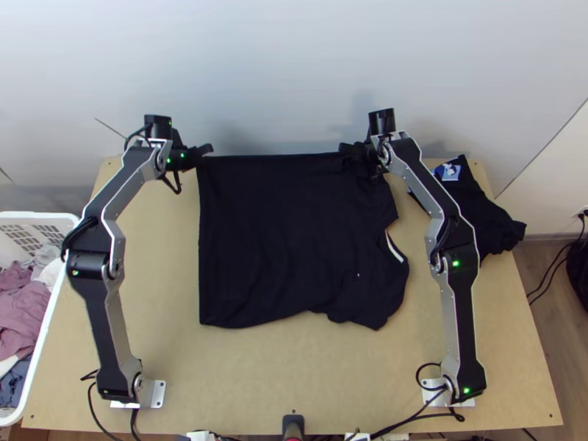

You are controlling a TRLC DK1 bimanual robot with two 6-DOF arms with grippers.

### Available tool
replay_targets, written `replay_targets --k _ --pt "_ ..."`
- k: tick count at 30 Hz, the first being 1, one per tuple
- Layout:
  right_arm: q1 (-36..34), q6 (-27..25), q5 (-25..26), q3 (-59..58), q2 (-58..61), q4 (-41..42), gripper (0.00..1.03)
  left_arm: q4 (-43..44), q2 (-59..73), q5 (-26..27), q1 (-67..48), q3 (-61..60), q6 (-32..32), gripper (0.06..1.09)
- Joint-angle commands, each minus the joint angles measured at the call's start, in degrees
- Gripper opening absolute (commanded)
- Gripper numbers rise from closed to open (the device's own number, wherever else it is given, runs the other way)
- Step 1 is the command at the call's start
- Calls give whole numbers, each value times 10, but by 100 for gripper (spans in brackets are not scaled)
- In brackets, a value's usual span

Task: Fold the t-shirt

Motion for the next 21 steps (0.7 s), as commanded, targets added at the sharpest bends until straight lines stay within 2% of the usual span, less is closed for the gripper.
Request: replay_targets --k 1,8,12,21 --pt "-3 7 6 13 -12 -5 3 -34 50 0 10 106 -2 10" --pt "-3 -6 6 -32 -66 -6 3 -77 7 29 9 88 6 10" --pt "2 -12 -2 -83 -104 -44 3 -77 -42 45 6 35 13 10" --pt "3 -36 -62 -256 -227 -54 3 -35 -194 74 -4 -201 38 10"
